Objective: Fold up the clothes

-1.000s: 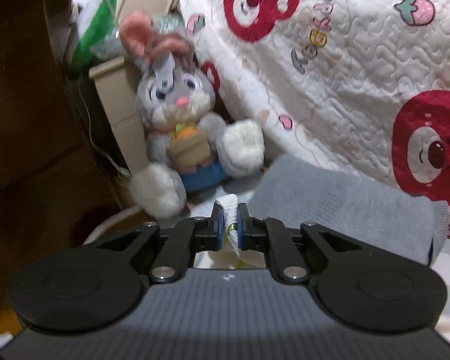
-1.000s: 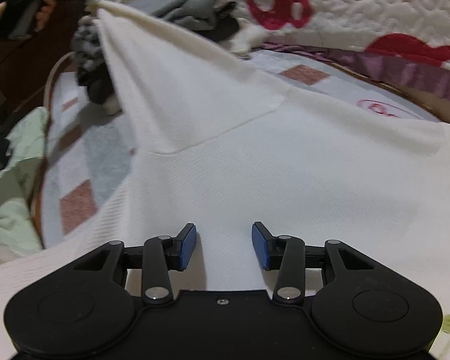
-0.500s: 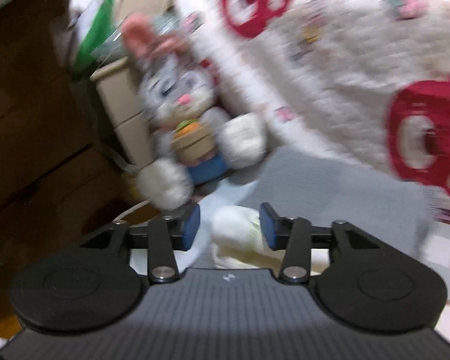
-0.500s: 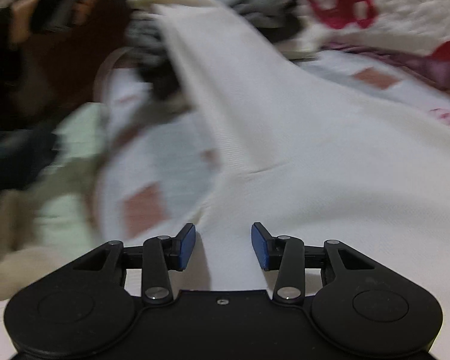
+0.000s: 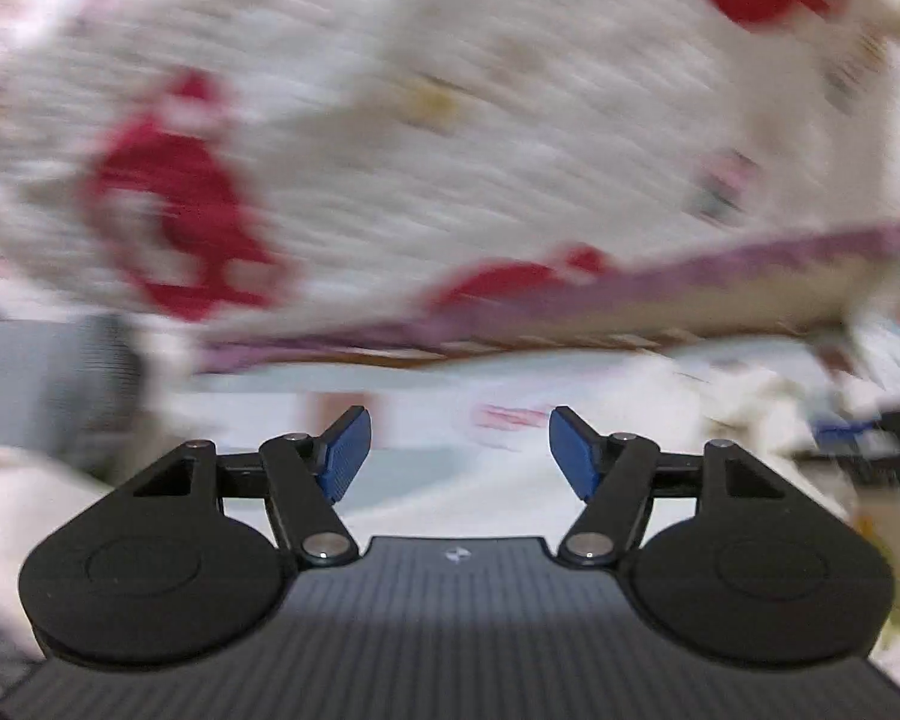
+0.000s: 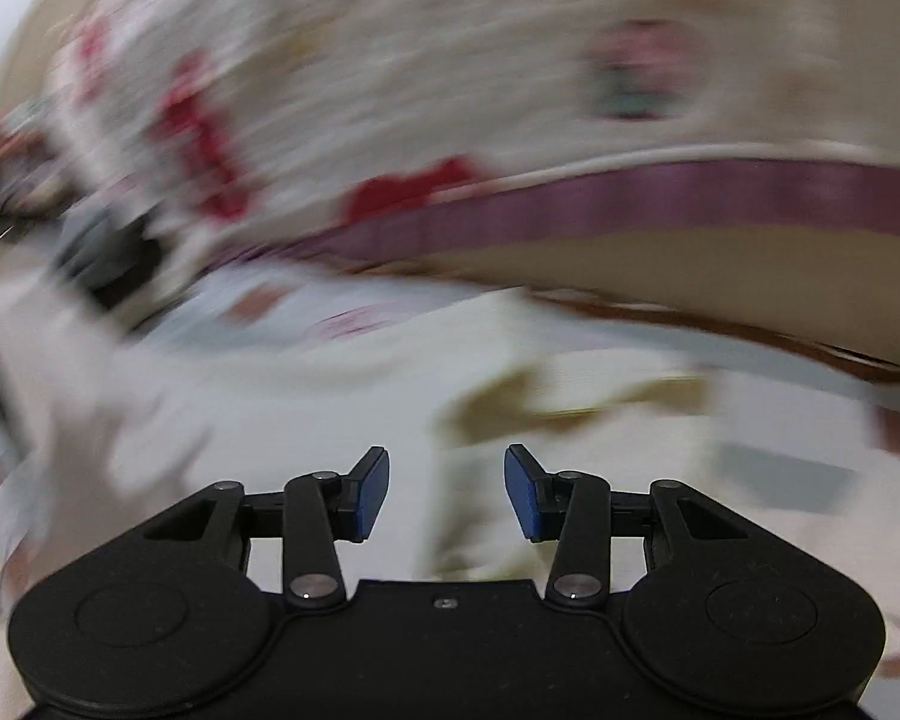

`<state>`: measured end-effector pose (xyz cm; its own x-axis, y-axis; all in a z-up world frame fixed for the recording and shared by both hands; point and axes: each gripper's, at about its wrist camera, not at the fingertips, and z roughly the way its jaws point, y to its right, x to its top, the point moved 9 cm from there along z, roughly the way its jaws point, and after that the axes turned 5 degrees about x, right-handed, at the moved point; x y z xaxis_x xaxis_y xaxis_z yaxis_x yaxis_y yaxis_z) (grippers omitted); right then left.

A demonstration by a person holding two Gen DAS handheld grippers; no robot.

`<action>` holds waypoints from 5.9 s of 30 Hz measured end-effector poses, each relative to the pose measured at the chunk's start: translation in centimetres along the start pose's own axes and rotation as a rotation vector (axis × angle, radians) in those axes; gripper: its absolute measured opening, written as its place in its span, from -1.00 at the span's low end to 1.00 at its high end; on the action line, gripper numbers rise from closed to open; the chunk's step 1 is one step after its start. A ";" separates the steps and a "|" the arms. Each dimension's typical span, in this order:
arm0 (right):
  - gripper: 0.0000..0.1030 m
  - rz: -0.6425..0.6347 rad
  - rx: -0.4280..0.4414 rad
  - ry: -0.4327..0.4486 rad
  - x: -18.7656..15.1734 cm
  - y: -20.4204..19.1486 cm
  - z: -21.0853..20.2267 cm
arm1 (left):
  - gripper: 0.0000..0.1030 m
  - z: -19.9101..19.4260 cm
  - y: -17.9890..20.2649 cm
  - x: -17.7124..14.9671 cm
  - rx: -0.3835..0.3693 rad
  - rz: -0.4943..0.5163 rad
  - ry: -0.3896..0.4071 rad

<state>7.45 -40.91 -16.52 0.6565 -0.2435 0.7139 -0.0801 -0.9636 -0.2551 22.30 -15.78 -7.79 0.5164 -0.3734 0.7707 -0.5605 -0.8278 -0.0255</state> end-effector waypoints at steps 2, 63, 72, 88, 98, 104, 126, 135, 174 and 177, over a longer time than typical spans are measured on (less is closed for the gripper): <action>-0.04 0.066 -0.044 0.005 0.5 3.6 -0.5 | 0.27 3.7 4.4 -0.8 -0.066 0.070 -0.020; -0.92 0.076 0.033 0.119 11.9 5.6 7.7 | -0.80 19.3 10.9 -4.4 -0.217 0.060 -0.113; -0.92 0.086 0.042 0.150 12.1 6.1 7.7 | -0.84 16.5 7.7 -1.8 -0.033 0.014 0.046; -0.69 -0.038 -0.005 -0.011 9.4 3.3 15.7 | 0.14 16.5 7.0 -3.3 -0.063 -0.191 -0.060; -0.21 0.203 -0.115 0.210 7.2 11.2 3.1 | 0.60 16.9 14.0 -4.1 -0.190 -0.001 -0.106; -0.18 0.261 -0.277 0.208 0.6 16.5 -3.6 | 0.60 20.3 14.9 -3.2 -0.101 0.047 -0.134; 0.16 0.657 -0.723 0.252 -10.6 29.0 -16.2 | 0.28 13.7 12.2 0.1 0.031 -0.092 0.078; 0.16 0.801 -0.591 0.248 -14.1 29.1 -18.0 | 0.32 10.5 23.6 -2.5 -0.336 -0.025 -0.086; -0.92 0.000 -0.993 0.195 5.1 38.5 -27.6 | 0.32 14.6 29.6 -9.5 -0.321 0.126 -0.164; -0.92 0.001 -1.007 0.124 3.2 40.2 -25.7 | 0.32 14.8 29.4 -9.9 -0.310 0.152 -0.162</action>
<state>-12.95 -83.22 -7.70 0.5786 -0.1988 0.7910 -0.7127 -0.5948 0.3719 10.29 -42.61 -25.55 0.4941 -0.5637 0.6619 -0.7950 -0.6010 0.0816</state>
